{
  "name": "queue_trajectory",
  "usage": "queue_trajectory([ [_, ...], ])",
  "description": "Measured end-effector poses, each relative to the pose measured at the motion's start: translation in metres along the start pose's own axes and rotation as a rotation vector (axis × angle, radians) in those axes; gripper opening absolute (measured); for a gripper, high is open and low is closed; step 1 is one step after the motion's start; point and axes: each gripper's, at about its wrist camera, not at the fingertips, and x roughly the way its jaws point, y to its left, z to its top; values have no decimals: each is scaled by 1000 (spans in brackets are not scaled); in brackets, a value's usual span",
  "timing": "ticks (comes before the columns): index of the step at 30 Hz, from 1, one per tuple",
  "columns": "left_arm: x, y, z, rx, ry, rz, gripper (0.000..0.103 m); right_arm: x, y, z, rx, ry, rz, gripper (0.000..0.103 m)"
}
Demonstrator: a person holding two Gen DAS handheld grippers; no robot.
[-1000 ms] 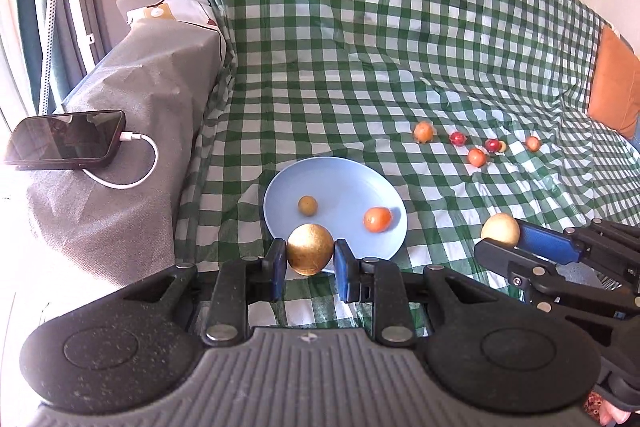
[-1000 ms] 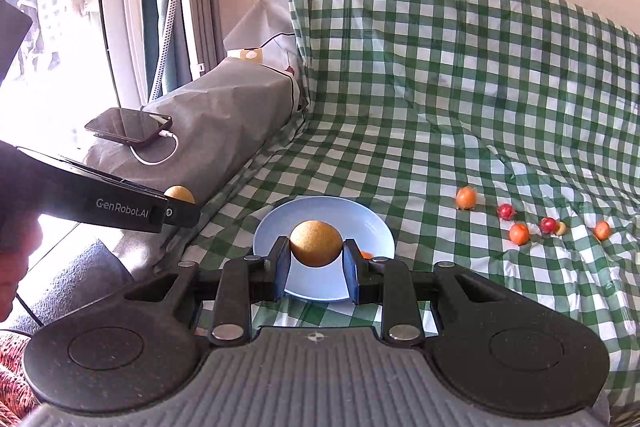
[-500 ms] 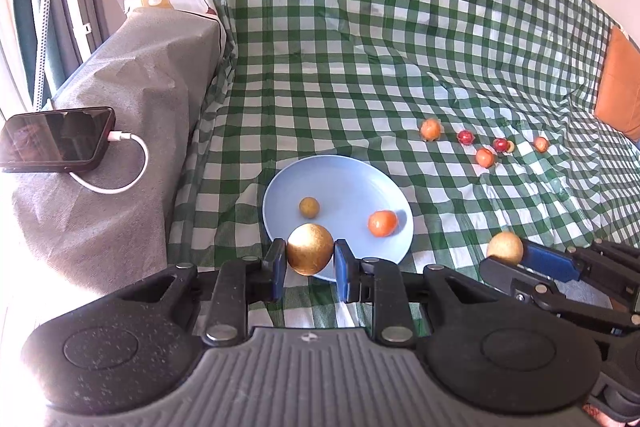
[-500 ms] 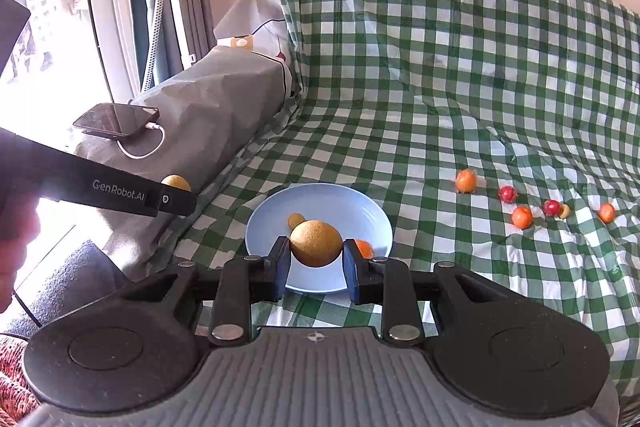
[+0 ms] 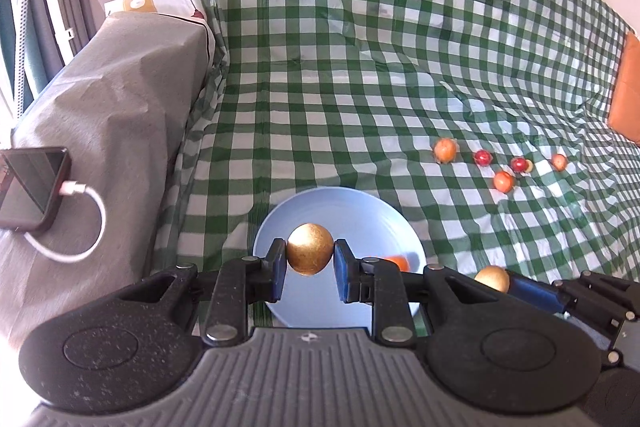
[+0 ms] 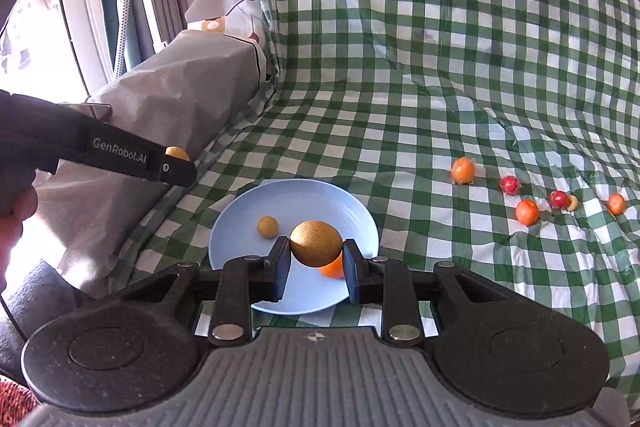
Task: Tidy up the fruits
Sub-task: 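Carry both plums over the blue plate and release them onto it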
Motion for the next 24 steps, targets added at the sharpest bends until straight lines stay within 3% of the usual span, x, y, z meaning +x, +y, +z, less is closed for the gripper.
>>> queue_trajectory([
  [19, 115, 8, 8, 59, 137, 80, 28, 113, 6, 4, -78, 137, 5, 30],
  [21, 120, 7, 8, 73, 160, 86, 47, 119, 7, 4, -88, 144, 4, 30],
  [22, 120, 7, 8, 77, 172, 94, 82, 123, 7, 5, -91, 151, 7, 31],
  [23, 116, 8, 8, 74, 162, 111, 102, 125, 7, 6, -89, 158, 10, 36],
  [24, 109, 8, 7, 71, 125, 127, 102, 127, 7, 8, -85, 164, 6, 54],
])
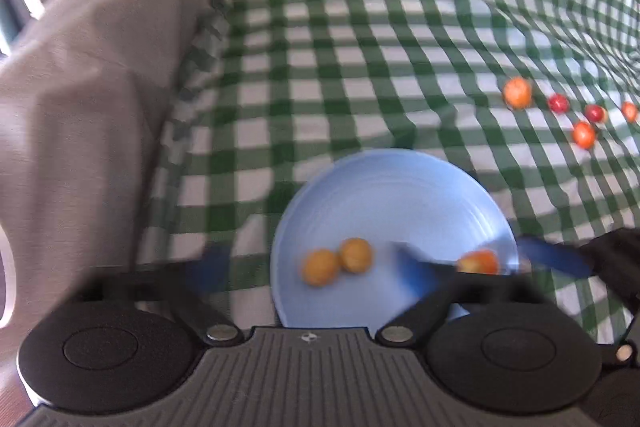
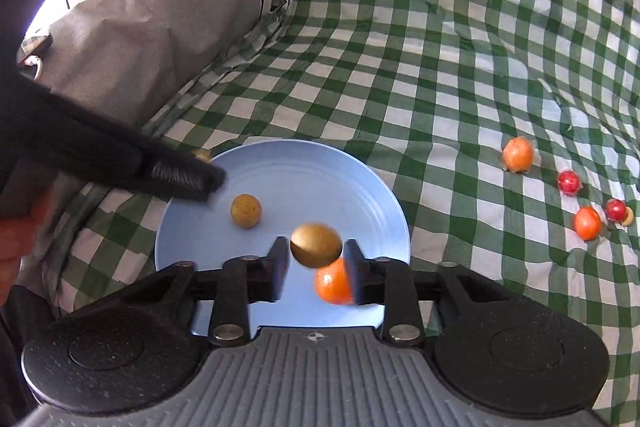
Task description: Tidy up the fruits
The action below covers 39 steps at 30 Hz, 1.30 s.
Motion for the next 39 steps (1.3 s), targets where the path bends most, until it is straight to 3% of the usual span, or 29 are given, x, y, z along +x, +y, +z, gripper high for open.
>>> queue_trajectory([
  [1, -9, 1, -3, 3, -41, 2, 103, -1, 0, 1, 5, -1, -6, 70],
  [4, -29, 4, -10, 33, -37, -2, 103, -18, -2, 0, 3, -24, -15, 86],
  [10, -73, 11, -55, 4, 11, 28, 103, -73, -3, -28, 56, 6, 8, 98],
  [16, -107, 17, -96, -45, 30, 44, 103, -122, 12, -63, 72, -35, -19, 102],
  [24, -152, 11, -100, -49, -88, 44, 103, -160, 20, -71, 65, -150, -58, 102],
  [39, -196, 2, -112, -50, -181, 55, 103, -206, 26, -82, 60, -268, -84, 102],
])
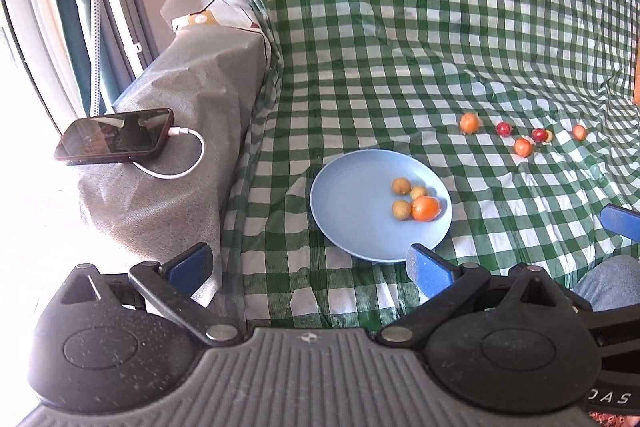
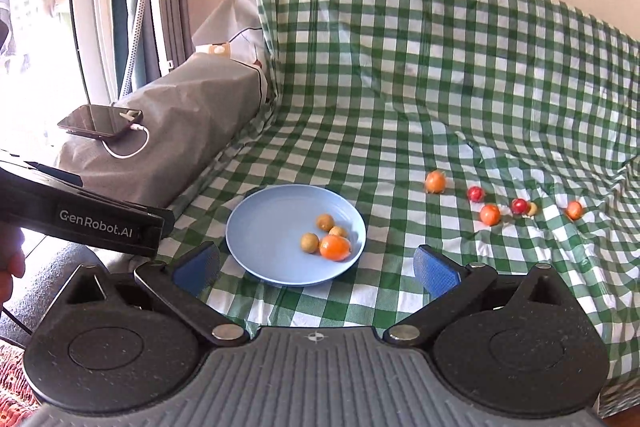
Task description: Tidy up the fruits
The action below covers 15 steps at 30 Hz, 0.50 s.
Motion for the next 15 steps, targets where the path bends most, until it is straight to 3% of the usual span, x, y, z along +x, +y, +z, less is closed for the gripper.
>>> queue_trajectory([
  [15, 2, -1, 1, 19, 8, 9, 103, 0, -4, -2, 18, -1, 4, 102],
])
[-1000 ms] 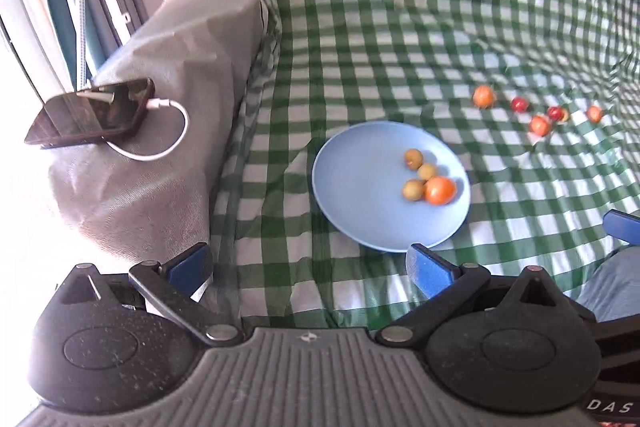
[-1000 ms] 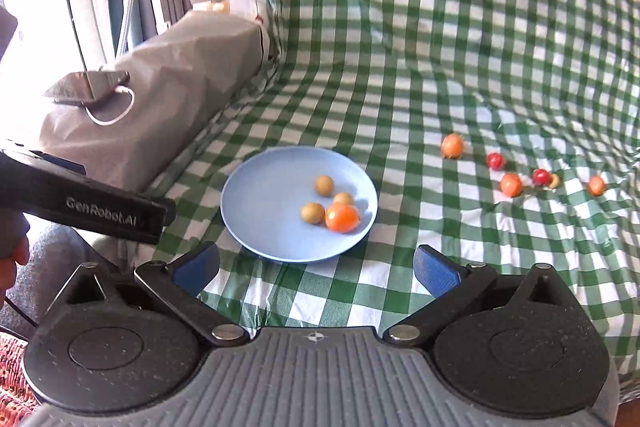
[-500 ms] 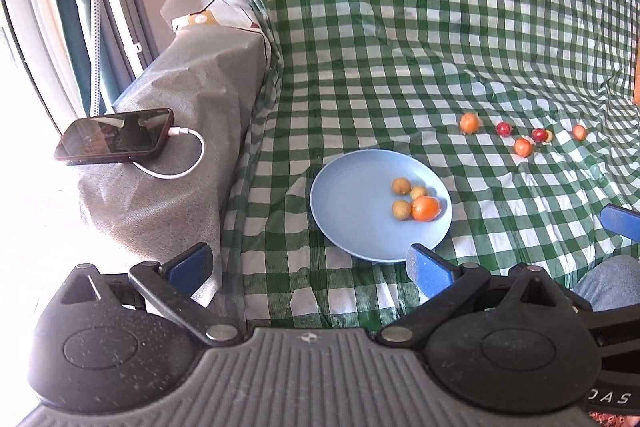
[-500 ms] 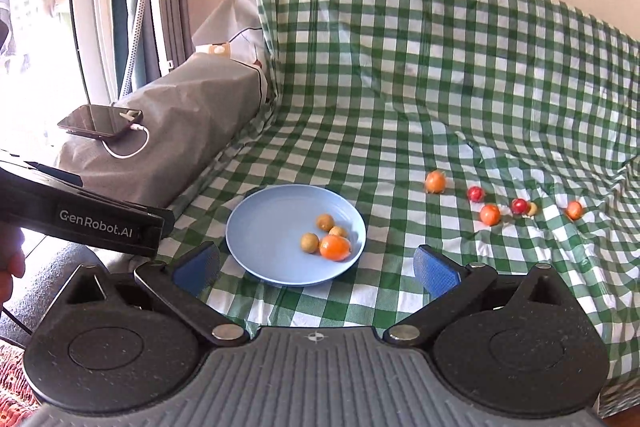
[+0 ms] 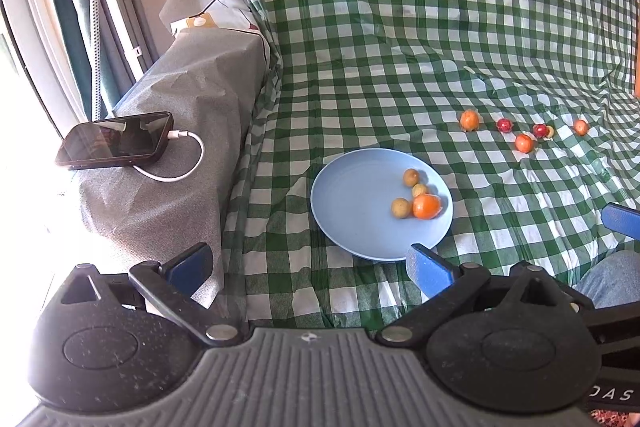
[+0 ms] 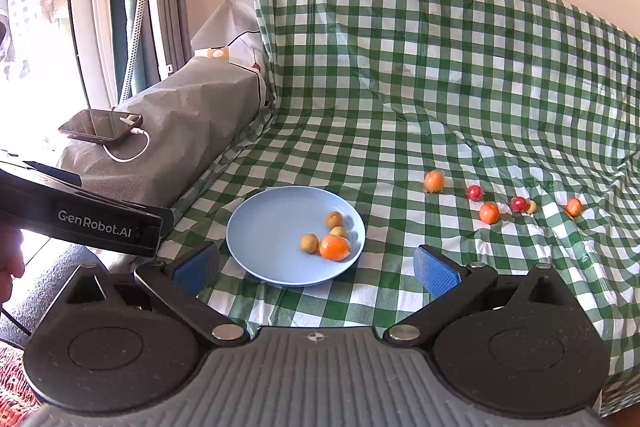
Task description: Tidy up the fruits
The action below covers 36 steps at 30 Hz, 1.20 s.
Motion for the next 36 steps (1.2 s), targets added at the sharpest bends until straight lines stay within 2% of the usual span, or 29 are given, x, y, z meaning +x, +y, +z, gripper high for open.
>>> queue_trajectory([
  [14, 29, -7, 12, 26, 57, 15, 103, 25, -12, -5, 71, 63, 13, 102],
  [22, 57, -29, 34, 55, 99, 9, 103, 47, -39, -9, 170, 113, -5, 102],
  [28, 81, -67, 62, 95, 106, -30, 103, 61, -81, -9, 232, 105, -98, 102],
  [36, 140, -161, 123, 199, 78, -124, 103, 95, -185, -5, 309, 70, -310, 102],
])
